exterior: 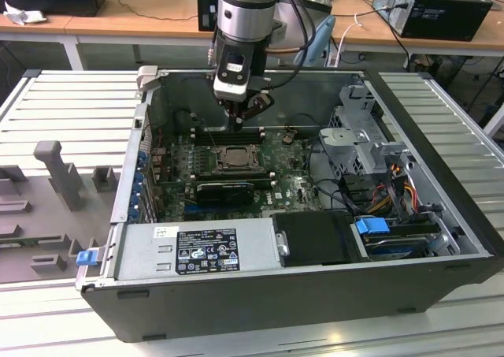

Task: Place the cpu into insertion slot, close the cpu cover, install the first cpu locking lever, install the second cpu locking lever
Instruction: 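Install the first cpu locking lever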

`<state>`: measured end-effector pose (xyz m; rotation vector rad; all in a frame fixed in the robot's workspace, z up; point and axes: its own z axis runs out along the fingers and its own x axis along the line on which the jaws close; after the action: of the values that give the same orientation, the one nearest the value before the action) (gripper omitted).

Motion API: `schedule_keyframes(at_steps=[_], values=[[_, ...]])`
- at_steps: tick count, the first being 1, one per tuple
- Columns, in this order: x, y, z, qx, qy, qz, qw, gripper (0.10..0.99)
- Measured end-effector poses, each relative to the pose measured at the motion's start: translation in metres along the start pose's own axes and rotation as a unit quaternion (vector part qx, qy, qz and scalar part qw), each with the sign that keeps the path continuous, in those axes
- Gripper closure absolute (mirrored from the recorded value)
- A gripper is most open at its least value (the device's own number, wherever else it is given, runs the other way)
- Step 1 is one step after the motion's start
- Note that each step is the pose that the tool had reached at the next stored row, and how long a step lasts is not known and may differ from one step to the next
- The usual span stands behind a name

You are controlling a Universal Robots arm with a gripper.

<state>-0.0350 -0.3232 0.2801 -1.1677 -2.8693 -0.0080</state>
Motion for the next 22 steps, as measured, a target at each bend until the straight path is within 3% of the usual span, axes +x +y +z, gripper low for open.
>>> schedule_keyframes(at_steps=[4,16,22], values=[[0.0000,0.0000,0.0000,0.0010,-0.0003,-0.022,0.9998,0.980],[0.0000,0.0000,0.0000,0.0019,-0.0005,-0.043,0.9991,0.980],[0.0000,0.0000,0.0000,0.0029,-0.0008,-0.067,0.9977,0.980]])
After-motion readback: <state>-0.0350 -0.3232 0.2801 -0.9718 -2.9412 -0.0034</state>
